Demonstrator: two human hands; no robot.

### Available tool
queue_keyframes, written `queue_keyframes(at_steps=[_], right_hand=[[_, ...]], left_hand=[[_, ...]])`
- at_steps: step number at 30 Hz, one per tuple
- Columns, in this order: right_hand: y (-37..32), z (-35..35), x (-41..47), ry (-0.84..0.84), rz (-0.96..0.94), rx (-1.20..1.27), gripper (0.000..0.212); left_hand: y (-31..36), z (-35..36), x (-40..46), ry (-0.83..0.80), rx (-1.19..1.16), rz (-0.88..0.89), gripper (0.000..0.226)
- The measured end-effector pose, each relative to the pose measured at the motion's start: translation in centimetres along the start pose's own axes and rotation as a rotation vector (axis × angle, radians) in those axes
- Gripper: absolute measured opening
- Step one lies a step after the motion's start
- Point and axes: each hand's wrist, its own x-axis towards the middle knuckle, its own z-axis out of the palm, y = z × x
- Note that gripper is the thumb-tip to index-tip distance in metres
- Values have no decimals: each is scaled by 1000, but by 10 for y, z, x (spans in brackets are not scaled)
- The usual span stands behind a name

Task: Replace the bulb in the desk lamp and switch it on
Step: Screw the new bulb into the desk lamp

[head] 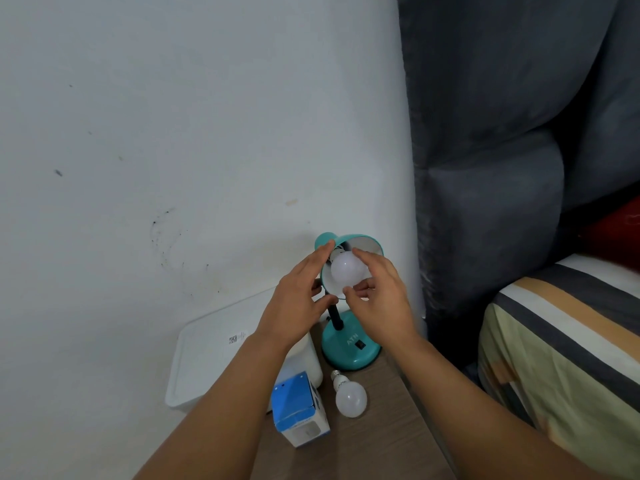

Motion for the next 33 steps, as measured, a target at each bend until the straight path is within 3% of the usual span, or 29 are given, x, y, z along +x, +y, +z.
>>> queue_keyframes(at_steps=[5,11,17,20,23,27,33], right_hand=[[-4,-1,3,72,143,-21,59],[-3,0,1,-2,-3,-19,65],[-6,1,4,75,146,-29,59],[-7,2,1,44,114,12,67],[-4,2,-2,19,59,3,63],[-5,3,1,83,170,-36,57],[-6,4,1,48,130,27,70]], left_hand=[[1,1,-1,-2,-8,1,92],[0,0,-1,0,-9,1,91],[1,0,-1,-3,19,7,89],[1,0,-1,-1,20,4,90],[2,0,-1,-1,6,4,93],[3,0,-1,-3,-7,-9,92],[2,0,-1,-2,-7,-10,93]])
